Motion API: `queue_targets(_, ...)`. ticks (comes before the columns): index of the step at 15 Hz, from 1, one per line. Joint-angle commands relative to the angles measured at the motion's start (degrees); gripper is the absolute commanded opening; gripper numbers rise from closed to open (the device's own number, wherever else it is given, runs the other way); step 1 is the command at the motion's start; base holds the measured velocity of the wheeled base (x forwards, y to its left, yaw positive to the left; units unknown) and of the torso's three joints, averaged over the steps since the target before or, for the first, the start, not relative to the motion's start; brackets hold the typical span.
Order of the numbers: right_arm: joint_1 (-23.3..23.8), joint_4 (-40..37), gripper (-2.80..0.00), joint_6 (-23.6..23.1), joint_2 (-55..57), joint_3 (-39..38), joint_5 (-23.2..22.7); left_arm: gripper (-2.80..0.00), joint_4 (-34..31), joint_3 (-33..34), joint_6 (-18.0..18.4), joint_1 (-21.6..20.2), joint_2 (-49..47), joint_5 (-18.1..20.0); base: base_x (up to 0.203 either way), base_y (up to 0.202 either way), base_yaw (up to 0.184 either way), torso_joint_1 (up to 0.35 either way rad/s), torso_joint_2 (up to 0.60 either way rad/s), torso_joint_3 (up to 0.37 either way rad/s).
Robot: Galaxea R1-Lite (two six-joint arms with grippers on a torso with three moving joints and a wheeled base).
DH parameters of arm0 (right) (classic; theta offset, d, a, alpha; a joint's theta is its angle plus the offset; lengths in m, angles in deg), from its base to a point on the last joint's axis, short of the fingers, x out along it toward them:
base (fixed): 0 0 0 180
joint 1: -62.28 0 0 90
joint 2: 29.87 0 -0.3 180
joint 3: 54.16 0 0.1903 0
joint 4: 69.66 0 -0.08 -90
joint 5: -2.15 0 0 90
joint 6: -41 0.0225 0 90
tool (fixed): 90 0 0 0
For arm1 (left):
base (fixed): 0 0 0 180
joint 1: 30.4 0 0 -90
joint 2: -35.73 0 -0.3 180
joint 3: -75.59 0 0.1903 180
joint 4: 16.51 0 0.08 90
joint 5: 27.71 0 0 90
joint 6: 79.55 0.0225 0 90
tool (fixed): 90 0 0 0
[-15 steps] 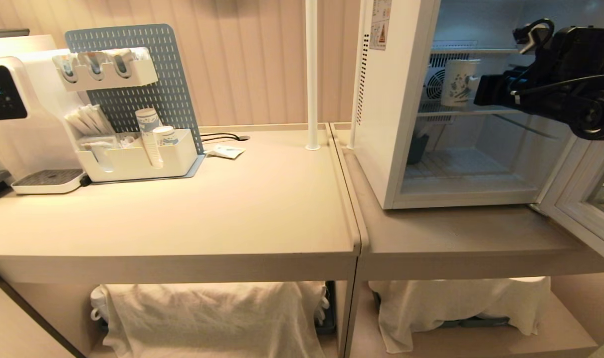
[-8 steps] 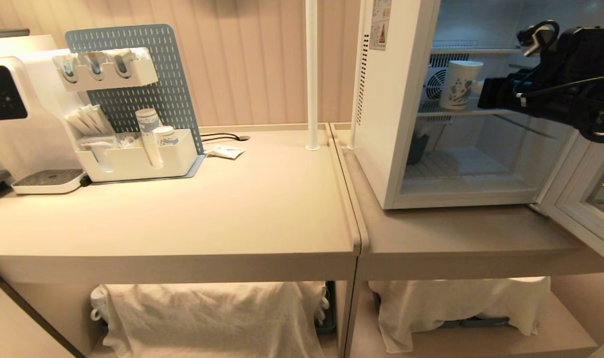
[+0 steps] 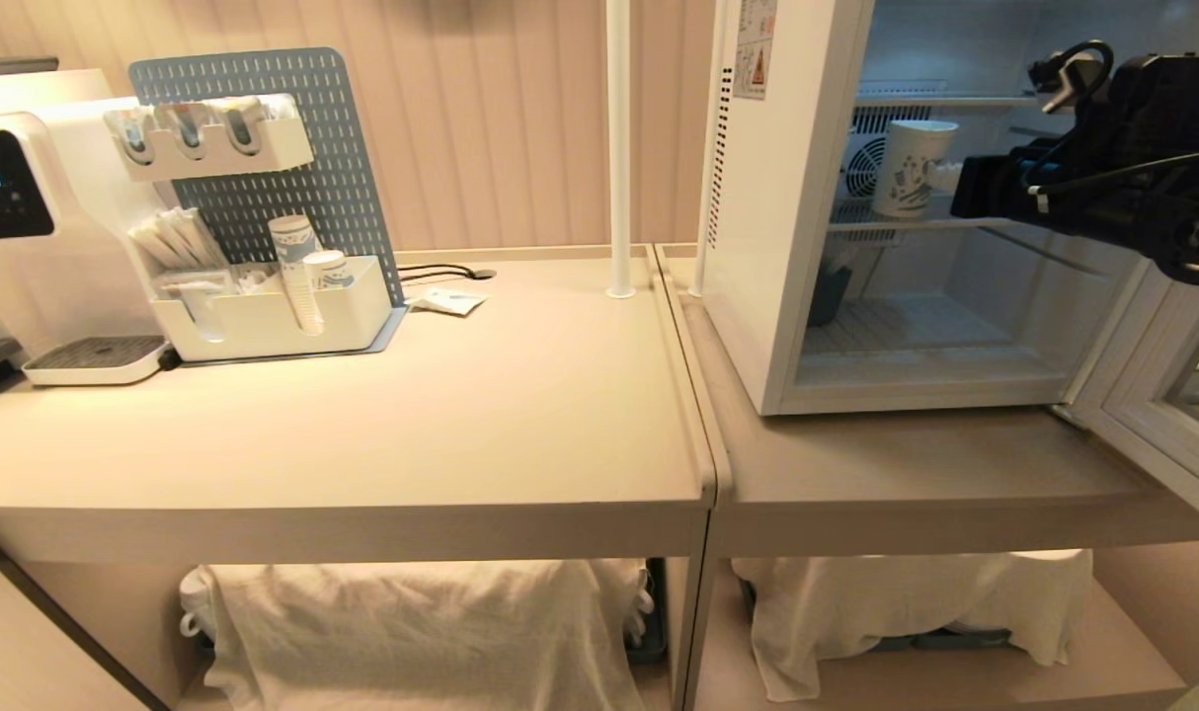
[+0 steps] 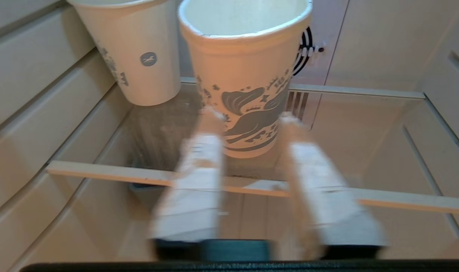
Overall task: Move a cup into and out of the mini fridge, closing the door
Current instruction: Take the paper cup out of the freezer
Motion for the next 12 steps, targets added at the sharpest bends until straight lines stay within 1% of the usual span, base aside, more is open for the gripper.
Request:
queue_targets(1, -0.01, 0.07, 0.00, 0.00, -0.54, -0.74, -0.10, -2.80, -0.01, 0.00, 0.02, -0.02, -0.07, 0.03, 0.000, 0.000, 0.000, 0.000, 0.00, 0.000)
queue_targets(9, -0.20, -1.33, 0.00, 0.09, -1.24, -1.71, -0.80, -2.80, -0.01, 0.00, 0.02, -0.02, -0.07, 0.03, 0.000, 0.000, 0.000, 0.000, 0.00, 0.000)
queue_targets(12, -0.67, -0.88, 0.00, 0.13, 0.98, -0.22, -0.63, -2.80, -0.01, 0.00, 0.02, -0.02, -0.07, 0.03, 0.000, 0.000, 0.000, 0.000, 0.00, 0.000)
